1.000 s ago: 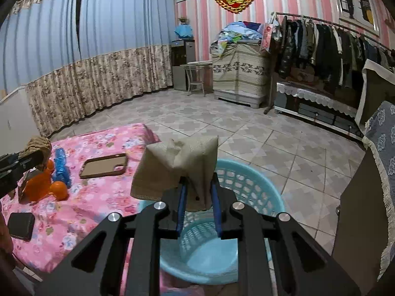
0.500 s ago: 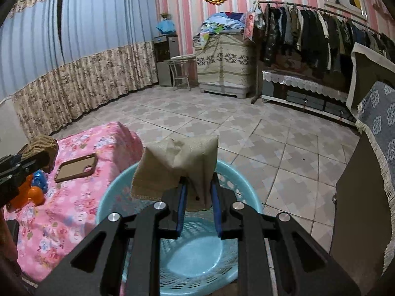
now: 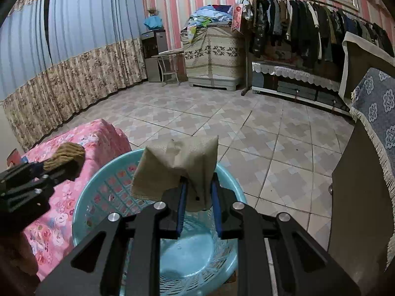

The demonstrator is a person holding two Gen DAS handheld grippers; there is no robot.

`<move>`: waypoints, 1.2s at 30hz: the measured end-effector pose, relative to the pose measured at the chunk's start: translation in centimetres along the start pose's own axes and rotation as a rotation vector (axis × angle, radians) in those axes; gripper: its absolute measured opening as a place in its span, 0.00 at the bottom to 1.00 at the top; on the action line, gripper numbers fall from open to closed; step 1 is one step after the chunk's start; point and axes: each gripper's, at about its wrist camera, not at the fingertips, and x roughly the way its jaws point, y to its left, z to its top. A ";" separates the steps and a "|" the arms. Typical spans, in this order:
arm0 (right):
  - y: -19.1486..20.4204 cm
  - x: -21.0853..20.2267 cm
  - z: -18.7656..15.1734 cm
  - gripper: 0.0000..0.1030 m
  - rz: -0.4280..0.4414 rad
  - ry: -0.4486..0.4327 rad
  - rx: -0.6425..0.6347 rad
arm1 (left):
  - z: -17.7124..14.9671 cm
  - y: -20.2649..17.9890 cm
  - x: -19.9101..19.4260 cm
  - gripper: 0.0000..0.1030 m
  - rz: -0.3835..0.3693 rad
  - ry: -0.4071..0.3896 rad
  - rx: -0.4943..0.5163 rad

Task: Collect trash
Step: 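Open the left tool over the basket while the right tool releases the tan bag, then return both tools to the tablecloth and grasp another brown paper with the left tool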

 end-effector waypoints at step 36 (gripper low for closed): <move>5.0 -0.9 -1.3 0.84 -0.047 -0.023 -0.043 | -3.4 12.6 -12.4 0.95 0.267 -0.092 -0.168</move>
